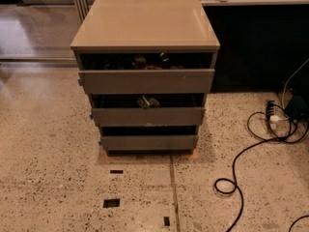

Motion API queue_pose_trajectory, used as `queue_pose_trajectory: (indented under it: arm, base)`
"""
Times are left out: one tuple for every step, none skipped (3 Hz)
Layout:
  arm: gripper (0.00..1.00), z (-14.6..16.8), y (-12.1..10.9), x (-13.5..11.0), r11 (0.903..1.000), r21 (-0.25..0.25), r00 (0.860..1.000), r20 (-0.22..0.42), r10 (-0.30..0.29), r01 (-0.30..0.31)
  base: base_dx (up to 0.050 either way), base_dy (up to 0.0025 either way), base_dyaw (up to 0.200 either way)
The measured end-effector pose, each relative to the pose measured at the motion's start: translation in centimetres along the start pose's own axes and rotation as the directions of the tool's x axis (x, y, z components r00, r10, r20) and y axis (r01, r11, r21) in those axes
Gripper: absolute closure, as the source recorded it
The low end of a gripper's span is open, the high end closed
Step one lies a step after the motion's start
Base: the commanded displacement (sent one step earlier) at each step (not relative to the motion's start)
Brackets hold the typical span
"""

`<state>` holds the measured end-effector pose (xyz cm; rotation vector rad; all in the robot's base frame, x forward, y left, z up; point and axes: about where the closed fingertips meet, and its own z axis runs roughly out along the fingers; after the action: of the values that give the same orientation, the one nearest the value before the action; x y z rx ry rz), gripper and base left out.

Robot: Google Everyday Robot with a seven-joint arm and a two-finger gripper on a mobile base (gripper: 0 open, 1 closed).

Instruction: Place redbull can into top drawer

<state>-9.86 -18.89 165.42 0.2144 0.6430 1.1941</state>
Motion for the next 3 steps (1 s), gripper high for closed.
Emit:
queue_pose_trajectory:
  arm:
    - [0.0, -0.34, -2.34, -0.01, 0.9924, 0.096, 0.996, 0.042, 0.073, -0.077]
    - [0.0, -0.29, -2.74, -0.07, 0.986, 0.111, 0.991, 0.056, 0.119, -0.125]
    - [0.0, -0.29, -2.74, -0.07, 0.986, 0.111, 0.991, 0.056, 0.119, -0.125]
  base:
    - [0.0, 0.0, 0.0]
    - [0.0, 0.0, 0.0]
    - [0.0, 0.0, 0.0]
